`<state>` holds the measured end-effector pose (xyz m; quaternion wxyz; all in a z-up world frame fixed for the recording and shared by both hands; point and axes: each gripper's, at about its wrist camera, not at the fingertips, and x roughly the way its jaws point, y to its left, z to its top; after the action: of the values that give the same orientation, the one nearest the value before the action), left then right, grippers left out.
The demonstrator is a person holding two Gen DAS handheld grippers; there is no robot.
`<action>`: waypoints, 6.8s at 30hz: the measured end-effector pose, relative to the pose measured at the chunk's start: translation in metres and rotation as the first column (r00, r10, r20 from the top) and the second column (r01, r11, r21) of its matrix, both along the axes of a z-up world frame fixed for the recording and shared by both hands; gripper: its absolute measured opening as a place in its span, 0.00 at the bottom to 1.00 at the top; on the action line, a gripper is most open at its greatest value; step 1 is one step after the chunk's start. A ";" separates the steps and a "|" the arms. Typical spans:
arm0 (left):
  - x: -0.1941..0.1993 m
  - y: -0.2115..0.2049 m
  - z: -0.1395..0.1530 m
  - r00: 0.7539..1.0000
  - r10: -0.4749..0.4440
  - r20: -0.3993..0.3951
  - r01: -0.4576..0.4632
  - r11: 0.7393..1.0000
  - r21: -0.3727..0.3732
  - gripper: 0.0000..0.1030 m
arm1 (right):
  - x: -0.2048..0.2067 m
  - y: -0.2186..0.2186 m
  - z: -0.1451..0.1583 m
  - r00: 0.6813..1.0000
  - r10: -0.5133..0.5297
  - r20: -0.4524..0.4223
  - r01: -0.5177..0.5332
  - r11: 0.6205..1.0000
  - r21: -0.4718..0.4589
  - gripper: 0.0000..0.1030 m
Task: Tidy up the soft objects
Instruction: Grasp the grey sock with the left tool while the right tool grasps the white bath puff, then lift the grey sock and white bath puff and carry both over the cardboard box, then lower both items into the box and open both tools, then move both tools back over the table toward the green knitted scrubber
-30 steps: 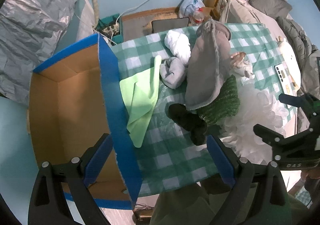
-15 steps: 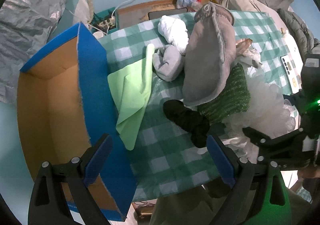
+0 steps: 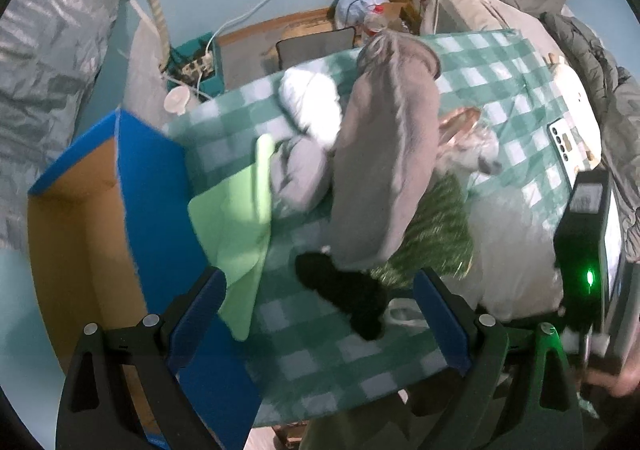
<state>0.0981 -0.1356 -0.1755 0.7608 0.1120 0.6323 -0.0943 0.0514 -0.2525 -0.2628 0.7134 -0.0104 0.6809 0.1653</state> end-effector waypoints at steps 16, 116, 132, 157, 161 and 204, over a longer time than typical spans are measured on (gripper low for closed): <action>0.032 -0.038 -0.037 0.999 -0.017 -0.050 0.022 0.995 0.097 0.65 | -0.006 -0.048 0.031 0.993 -0.110 0.047 0.109 0.994 0.013 0.55; -0.087 0.168 0.149 0.817 0.388 0.426 -0.399 0.915 -0.068 0.13 | 0.064 0.148 0.189 0.911 0.175 0.373 -0.241 0.961 0.137 0.55; -0.092 0.223 0.115 0.806 0.445 0.389 -0.465 0.884 -0.048 0.13 | 0.079 0.244 0.178 0.891 0.300 0.342 -0.357 0.927 0.118 0.55; -0.070 0.273 0.056 0.817 0.521 0.249 -0.531 0.847 -0.029 0.25 | 0.099 0.302 0.132 0.916 0.311 0.255 -0.349 0.930 0.120 0.70; -0.077 0.269 0.064 0.820 0.495 0.286 -0.518 0.856 0.004 0.62 | 0.098 0.304 0.136 0.914 0.306 0.267 -0.346 0.931 0.118 0.81; -0.091 0.164 0.090 0.892 0.359 0.276 -0.360 0.932 -0.047 0.70 | 0.067 0.130 0.169 0.937 0.109 0.331 -0.149 0.984 0.097 0.81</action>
<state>0.0074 0.0286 -0.0857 0.8463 0.0076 0.5285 0.0665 0.1189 -0.1222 -0.0942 0.8025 -0.0390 0.5410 0.2488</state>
